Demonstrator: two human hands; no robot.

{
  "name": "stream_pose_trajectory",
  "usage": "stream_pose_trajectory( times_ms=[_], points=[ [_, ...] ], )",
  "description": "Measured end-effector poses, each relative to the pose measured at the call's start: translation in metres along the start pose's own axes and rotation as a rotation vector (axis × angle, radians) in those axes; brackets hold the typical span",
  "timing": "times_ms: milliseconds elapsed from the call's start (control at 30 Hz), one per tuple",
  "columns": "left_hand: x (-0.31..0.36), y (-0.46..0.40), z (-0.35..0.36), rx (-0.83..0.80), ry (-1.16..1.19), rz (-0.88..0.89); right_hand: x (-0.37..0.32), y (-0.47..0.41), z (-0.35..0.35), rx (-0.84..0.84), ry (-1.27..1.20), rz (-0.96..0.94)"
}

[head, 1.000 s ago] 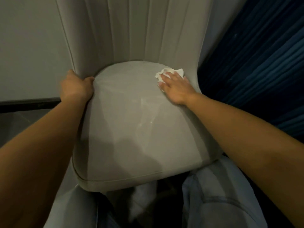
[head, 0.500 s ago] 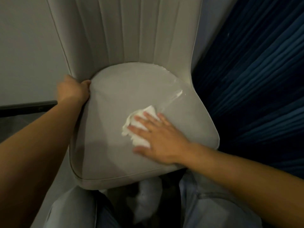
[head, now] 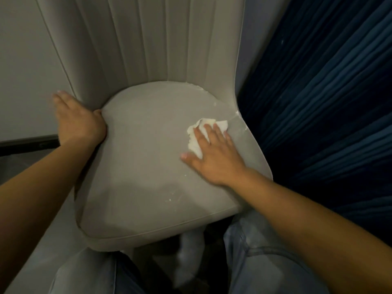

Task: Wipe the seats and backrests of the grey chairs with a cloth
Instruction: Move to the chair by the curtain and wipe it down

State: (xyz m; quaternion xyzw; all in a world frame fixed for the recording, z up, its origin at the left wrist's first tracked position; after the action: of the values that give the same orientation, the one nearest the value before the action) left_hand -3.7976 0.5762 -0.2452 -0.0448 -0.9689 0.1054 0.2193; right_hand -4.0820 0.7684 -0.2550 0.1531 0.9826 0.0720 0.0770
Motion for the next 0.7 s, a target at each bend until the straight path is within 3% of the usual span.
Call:
stream_pose_trajectory(
  times_ms=[133, 200, 300, 367, 433, 700],
  points=[
    [0.024, 0.025, -0.017, 0.062, -0.060, 0.137, -0.009, 0.061, 0.009, -0.030, -0.006, -0.141],
    [0.054, 0.051, -0.017, 0.054, -0.107, 0.302, -0.003, 0.060, 0.010, -0.032, 0.022, -0.150],
    [0.080, 0.083, 0.004, -0.093, -0.236, 0.477, 0.015, 0.014, 0.000, 0.006, 0.067, -0.063],
    [0.072, 0.079, 0.022, -0.298, -0.269, 0.426, 0.033, -0.035, -0.010, 0.010, 0.071, 0.038],
    [0.065, 0.068, 0.035, -0.404, -0.273, 0.384, 0.038, -0.080, -0.016, 0.005, 0.055, 0.080],
    [0.067, 0.063, 0.047, -0.271, -0.296, 0.385, -0.038, -0.185, -0.029, 0.036, 0.023, -0.122]
  ],
)
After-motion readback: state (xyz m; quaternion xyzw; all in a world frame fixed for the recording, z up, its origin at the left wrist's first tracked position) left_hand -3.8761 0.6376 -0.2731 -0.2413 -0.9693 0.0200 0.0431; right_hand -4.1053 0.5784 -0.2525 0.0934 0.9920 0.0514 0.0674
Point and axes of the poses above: each hand's wrist, its own y-axis away from the middle knuckle, its own z-axis out of the palm, x = y × z, the point moved 8 cm from there along -y, towards the middle knuckle, and after that the axes turned 8 degrees about z, right-handed, at the moved point
